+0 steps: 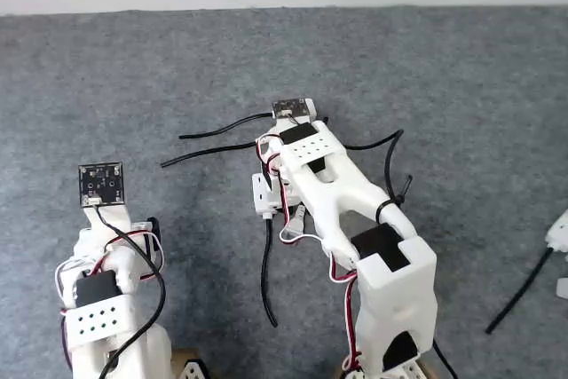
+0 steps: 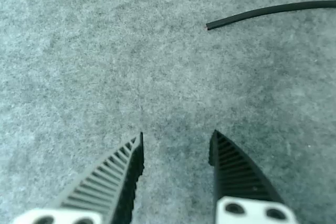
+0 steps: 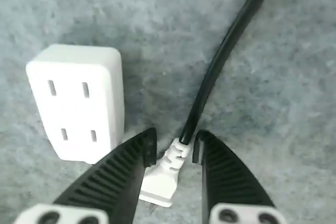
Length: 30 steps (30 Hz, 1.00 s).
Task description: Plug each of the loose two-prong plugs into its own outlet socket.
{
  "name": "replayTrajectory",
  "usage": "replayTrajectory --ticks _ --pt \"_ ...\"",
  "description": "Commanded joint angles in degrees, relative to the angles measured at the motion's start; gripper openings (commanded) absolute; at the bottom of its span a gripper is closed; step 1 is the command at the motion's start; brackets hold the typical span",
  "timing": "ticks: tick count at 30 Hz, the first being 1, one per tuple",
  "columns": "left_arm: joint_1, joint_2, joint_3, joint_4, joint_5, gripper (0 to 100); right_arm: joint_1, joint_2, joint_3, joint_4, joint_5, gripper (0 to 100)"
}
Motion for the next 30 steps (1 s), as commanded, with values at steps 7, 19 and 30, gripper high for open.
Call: replayTrajectory --ticks 7,19,30 --pt "0.3 -0.4 -1.5 0.0 -2.1 20 1.5 -0.4 -2.0 3.2 -0.8 7.5" --pt "0.3 -0.4 -1.5 0.0 -2.2 20 2.5 -2.9 0.4 1.5 0.0 3.3" --pt "0.4 -0.4 -1.5 0.0 -2.2 20 2.8 -10.8 0.4 5.1 7.8 0.8"
